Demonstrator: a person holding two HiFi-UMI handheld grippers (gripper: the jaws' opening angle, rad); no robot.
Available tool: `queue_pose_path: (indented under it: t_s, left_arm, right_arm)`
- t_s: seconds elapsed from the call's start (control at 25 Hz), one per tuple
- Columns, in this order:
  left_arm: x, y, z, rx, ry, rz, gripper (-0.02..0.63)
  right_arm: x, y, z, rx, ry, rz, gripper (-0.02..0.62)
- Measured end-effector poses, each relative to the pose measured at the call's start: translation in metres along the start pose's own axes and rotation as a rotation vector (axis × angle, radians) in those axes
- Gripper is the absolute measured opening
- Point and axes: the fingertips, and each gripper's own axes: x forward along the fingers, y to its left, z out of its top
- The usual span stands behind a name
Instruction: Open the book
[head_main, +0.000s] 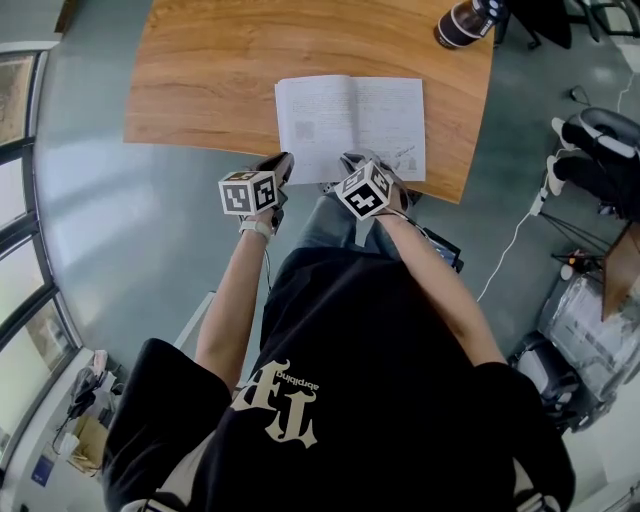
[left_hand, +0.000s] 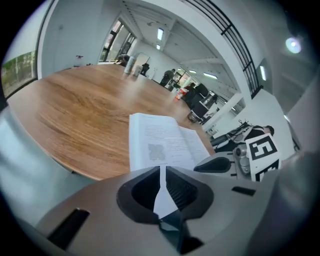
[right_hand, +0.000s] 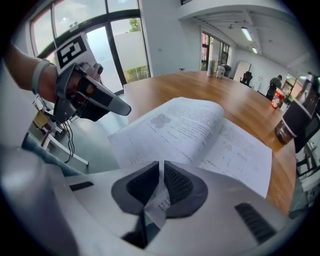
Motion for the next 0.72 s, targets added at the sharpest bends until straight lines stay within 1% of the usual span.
queue_pose_path:
  t_s: [0.12,0.2,0.32,0.44,0.52,0.64,0.72]
  left_arm:
    - [0.019,-0.032,-0.003,0.076,-0.018,-0.073,0.041]
    - [0.032,-0.043,-0.006,0.124,-0.019,-0.098,0.040]
    - [0.048,-0.047,-0.012,0.185,-0.001,-0.102,0.040]
    - [0.058,-0.045,-0.030,0.243,0.075,-0.072,0.032]
    - [0.060,-0.043,-0.042,0.260,0.119,-0.049,0.012]
    - [0.061,-0.040,-0.048,0.234,0.125,-0.043,0.006]
    - [0.061,-0.040,-0.047,0.233,0.138,-0.045,0.006]
  right_arm:
    - [0.000,0.000,-0.001,0.007,0.002,0.001,0.021]
    - [0.000,0.001,0.000,0.000,0.002,0.000,0.020]
    - [0.001,0.001,0.000,-0.017,-0.001,-0.005,0.018]
    - [0.000,0.001,0.000,-0.019,-0.004,-0.006,0.017]
    - [0.000,0.000,0.000,-0.004,-0.008,-0.002,0.015]
    - [-0.002,0.000,0.002,0.061,-0.029,0.034,0.014]
    - [-0.009,-0.004,0.004,0.077,-0.059,0.041,0.014]
